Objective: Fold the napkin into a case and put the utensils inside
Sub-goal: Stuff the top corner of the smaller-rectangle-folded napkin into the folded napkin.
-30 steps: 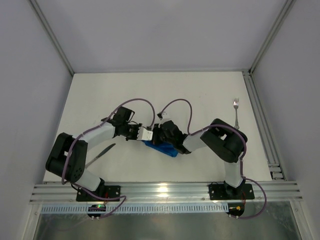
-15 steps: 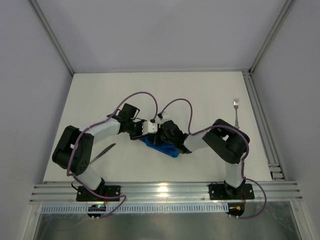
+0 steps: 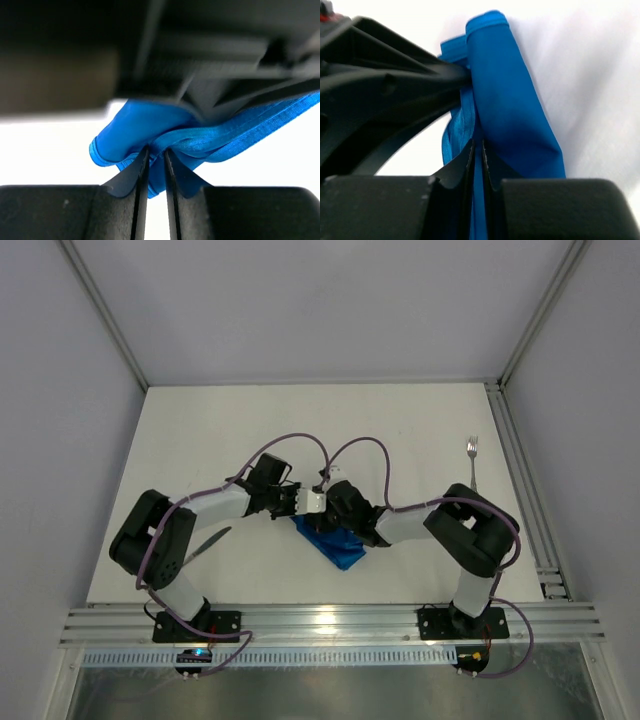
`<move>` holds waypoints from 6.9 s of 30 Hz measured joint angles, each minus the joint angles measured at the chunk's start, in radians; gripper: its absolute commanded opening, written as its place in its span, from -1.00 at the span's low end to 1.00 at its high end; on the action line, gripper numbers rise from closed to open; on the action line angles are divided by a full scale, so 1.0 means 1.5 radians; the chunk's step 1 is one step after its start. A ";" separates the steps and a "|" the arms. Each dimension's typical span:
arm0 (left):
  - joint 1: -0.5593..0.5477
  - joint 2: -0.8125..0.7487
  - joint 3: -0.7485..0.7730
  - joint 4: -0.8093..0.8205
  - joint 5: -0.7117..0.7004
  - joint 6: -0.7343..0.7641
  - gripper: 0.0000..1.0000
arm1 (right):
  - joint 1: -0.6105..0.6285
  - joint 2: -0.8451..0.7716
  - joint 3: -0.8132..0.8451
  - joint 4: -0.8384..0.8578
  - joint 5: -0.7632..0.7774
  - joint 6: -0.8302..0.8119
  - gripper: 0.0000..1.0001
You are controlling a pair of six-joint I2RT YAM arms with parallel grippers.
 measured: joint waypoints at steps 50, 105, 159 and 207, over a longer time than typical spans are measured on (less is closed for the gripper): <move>0.058 -0.093 0.099 -0.130 0.118 -0.233 -0.15 | -0.007 -0.104 -0.080 -0.081 0.074 0.020 -0.80; 0.052 0.228 0.270 -0.199 0.268 -0.557 -1.00 | -0.054 -0.251 -0.130 -0.062 -0.014 0.022 -0.13; 0.043 0.283 0.423 -0.475 0.345 -0.266 -1.00 | -0.243 0.075 -0.078 0.222 -0.484 -0.026 -0.04; 0.059 0.382 0.522 -0.429 0.300 -0.457 -0.99 | -0.237 0.105 -0.087 0.267 -0.465 -0.005 -0.65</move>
